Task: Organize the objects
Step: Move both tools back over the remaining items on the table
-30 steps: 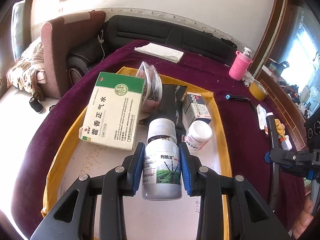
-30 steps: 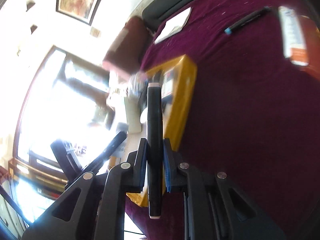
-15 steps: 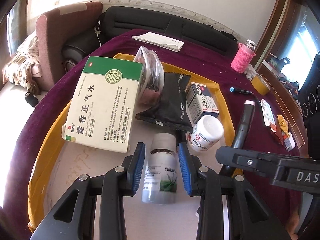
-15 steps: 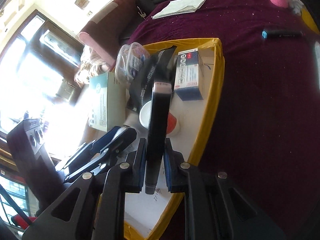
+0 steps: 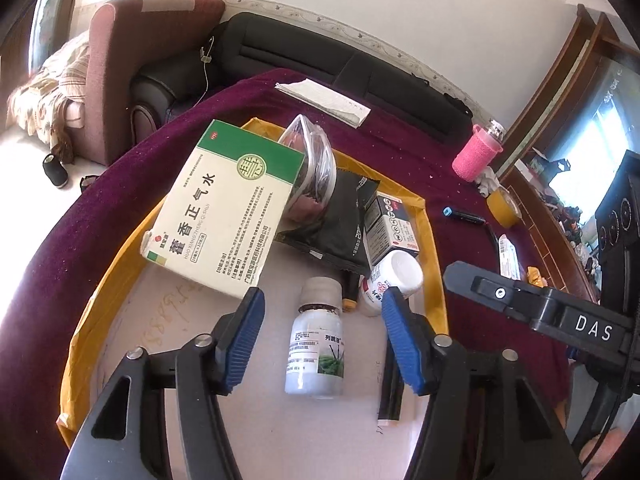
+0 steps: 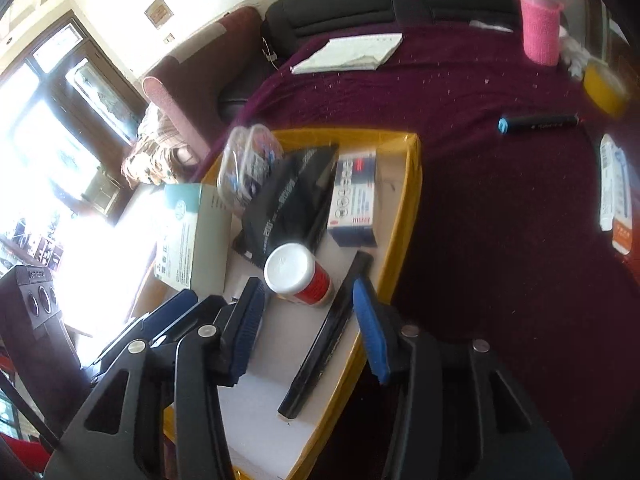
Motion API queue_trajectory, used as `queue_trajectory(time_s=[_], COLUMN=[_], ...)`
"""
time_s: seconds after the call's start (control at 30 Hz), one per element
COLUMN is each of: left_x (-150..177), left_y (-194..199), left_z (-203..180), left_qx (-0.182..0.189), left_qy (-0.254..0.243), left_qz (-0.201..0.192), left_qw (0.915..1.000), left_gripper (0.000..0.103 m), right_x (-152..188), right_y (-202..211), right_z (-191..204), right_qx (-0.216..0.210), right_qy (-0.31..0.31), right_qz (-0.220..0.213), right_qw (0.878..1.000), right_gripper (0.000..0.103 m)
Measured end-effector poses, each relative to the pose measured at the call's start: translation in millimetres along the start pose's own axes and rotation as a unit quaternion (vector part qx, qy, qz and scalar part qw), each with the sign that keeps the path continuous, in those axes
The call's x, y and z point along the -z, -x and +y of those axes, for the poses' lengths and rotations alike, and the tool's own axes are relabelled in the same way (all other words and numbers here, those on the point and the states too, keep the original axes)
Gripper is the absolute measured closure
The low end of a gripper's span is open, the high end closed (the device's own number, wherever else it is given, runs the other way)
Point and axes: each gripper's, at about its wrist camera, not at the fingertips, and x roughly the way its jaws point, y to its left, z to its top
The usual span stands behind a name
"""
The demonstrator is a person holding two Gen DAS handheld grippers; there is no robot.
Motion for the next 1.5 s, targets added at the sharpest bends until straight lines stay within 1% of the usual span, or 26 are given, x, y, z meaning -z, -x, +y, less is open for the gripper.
queue_trajectory(time_s=[0.07, 0.13, 0.2, 0.23, 0.27, 0.3, 0.33, 0.4, 0.43, 0.47, 0.5, 0.53, 0.57, 0.6, 0.63, 0.67, 0.73, 0.8, 0.9, 0.93, 1.07, 1.2, 1.27, 1.37, 1.47, 1.5], left_x=[0, 2, 2, 2, 2, 2, 2, 3, 5, 8, 10, 12, 15, 17, 20, 22, 25, 28, 32, 35, 41, 35, 26, 13, 6, 5], left_y=[13, 24, 36, 40, 46, 51, 56, 65, 68, 71, 72, 71, 71, 69, 66, 63, 56, 50, 42, 40, 31, 18, 9, -14, -50, -63], left_z=[-3, -9, -18, -22, -29, -36, -44, -58, -65, -74, -80, -87, -93, -99, -106, -112, -123, -135, -153, -159, -187, -216, -231, -252, -272, -278], left_qx=[0.000, -0.002, -0.004, -0.005, -0.007, -0.008, -0.010, -0.017, -0.020, -0.020, -0.018, -0.016, -0.013, -0.011, -0.011, -0.013, -0.015, -0.015, -0.020, -0.022, -0.019, -0.011, -0.005, 0.000, 0.008, 0.006], left_qy=[0.006, 0.002, -0.006, -0.011, -0.020, -0.029, -0.040, -0.062, -0.074, -0.086, -0.095, -0.106, -0.114, -0.121, -0.128, -0.133, -0.141, -0.147, -0.157, -0.162, -0.185, -0.205, -0.214, -0.214, -0.213, -0.216], left_qz=[-0.016, -0.033, -0.053, -0.061, -0.072, -0.083, -0.095, -0.116, -0.125, -0.132, -0.134, -0.134, -0.131, -0.126, -0.122, -0.116, -0.103, -0.090, -0.076, -0.073, -0.057, -0.036, -0.027, 0.004, 0.035, 0.044], left_qw=[0.9998, 0.9994, 0.9986, 0.9980, 0.9971, 0.9961, 0.9946, 0.9912, 0.9892, 0.9873, 0.9862, 0.9853, 0.9848, 0.9845, 0.9843, 0.9842, 0.9845, 0.9849, 0.9844, 0.9838, 0.9809, 0.9780, 0.9765, 0.9769, 0.9763, 0.9754], left_gripper=[0.044, 0.043, 0.043, 0.043, 0.043, 0.043, 0.043, 0.042, 0.040, 0.038, 0.038, 0.038, 0.038, 0.038, 0.038, 0.038, 0.038, 0.038, 0.038, 0.038, 0.038, 0.038, 0.038, 0.038, 0.038, 0.038], right_x=[-2, -5, -5, -8, -4, 1, 8, 15, 14, 10, 3, -1, -2, -1, 2, 4, 7, 13, 16, 18, 16, 2, -9, -18, -1, 5], right_y=[17, 38, 67, 76, 96, 113, 129, 140, 141, 136, 127, 118, 114, 113, 112, 112, 116, 124, 133, 136, 140, 149, 157, 174, 185, 184], right_z=[3, 7, 11, 13, 14, 14, 10, -2, -10, -23, -39, -54, -70, -86, -94, -106, -123, -137, -157, -161, -178, -204, -223, -261, -304, -317], right_qx=[0.026, 0.074, 0.127, 0.148, 0.170, 0.184, 0.198, 0.202, 0.205, 0.214, 0.225, 0.227, 0.222, 0.222, 0.232, 0.254, 0.283, 0.301, 0.337, 0.346, 0.362, 0.367, 0.365, 0.327, 0.294, 0.289], right_qy=[0.021, 0.052, 0.086, 0.099, 0.113, 0.121, 0.128, 0.130, 0.125, 0.115, 0.097, 0.079, 0.063, 0.048, 0.042, 0.037, 0.036, 0.037, 0.043, 0.046, 0.058, 0.053, 0.032, -0.028, -0.098, -0.121], right_qz=[-0.028, -0.064, -0.114, -0.146, -0.194, -0.231, -0.277, -0.333, -0.327, -0.297, -0.246, -0.211, -0.192, -0.190, -0.192, -0.193, -0.191, -0.196, -0.209, -0.210, -0.214, -0.231, -0.247, -0.276, -0.317, -0.312], right_qw=[0.999, 0.994, 0.982, 0.973, 0.960, 0.948, 0.931, 0.912, 0.914, 0.924, 0.938, 0.948, 0.954, 0.955, 0.953, 0.947, 0.939, 0.932, 0.917, 0.913, 0.905, 0.900, 0.897, 0.903, 0.896, 0.897], right_gripper=[0.058, 0.057, 0.054, 0.052, 0.040, 0.021, 0.014, 0.012, 0.012, 0.012, 0.012, 0.012, 0.012, 0.012, 0.012, 0.012, 0.012, 0.012, 0.012, 0.012, 0.012, 0.012, 0.012, 0.012, 0.012, 0.012])
